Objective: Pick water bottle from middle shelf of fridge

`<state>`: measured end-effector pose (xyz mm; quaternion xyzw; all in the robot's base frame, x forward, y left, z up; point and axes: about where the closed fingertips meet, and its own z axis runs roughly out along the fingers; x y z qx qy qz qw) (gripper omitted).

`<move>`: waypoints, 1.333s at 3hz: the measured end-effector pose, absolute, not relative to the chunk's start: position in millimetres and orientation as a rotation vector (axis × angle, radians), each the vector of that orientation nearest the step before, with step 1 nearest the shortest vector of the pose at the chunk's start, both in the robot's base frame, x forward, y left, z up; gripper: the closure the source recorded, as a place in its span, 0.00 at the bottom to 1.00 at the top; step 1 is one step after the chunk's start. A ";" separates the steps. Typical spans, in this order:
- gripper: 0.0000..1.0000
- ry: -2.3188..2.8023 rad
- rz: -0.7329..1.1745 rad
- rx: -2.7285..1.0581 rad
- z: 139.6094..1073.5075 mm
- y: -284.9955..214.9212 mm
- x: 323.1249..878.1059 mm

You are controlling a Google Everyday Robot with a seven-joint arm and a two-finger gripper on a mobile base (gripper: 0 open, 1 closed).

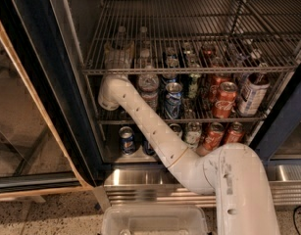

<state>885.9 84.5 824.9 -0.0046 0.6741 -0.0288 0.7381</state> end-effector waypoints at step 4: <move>0.39 1.554 -0.055 -0.025 815.0 79.7 914.7</move>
Offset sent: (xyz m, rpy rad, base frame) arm 0.0109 -0.0020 -0.0018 0.0030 0.0569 0.0183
